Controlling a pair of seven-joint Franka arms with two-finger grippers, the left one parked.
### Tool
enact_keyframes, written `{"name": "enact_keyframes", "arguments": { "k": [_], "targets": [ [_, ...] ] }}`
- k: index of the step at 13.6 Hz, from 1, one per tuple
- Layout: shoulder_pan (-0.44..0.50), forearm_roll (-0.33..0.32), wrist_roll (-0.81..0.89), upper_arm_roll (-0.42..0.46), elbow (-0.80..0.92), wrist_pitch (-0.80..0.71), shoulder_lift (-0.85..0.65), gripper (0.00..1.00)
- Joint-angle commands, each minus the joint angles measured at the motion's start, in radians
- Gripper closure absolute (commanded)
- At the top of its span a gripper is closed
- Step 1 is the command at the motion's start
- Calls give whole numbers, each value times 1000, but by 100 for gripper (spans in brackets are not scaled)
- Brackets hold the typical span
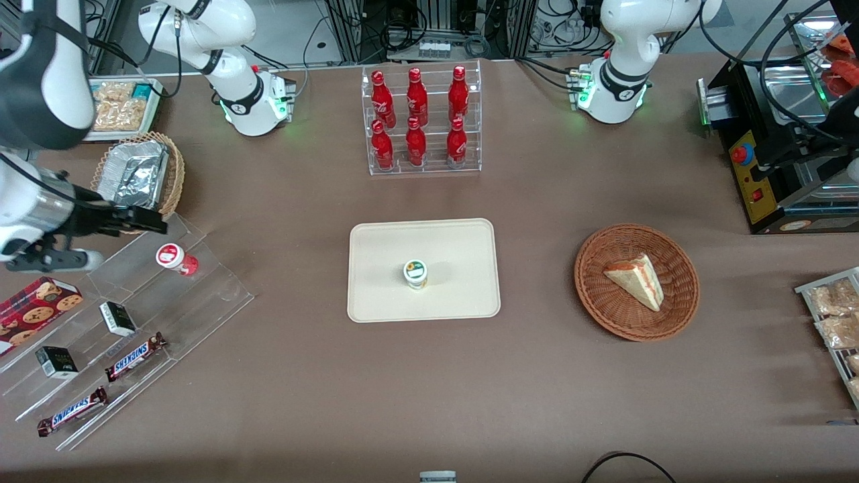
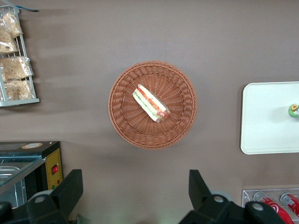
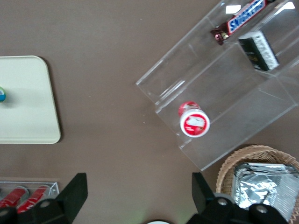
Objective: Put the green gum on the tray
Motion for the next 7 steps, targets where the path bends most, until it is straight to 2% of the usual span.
{"name": "enact_keyframes", "arguments": {
  "k": [1, 7],
  "targets": [
    [-17, -57, -11, 14, -28, -32, -49, 1],
    [-46, -66, -4, 13, -14, -77, -90, 1]
  ]
}}
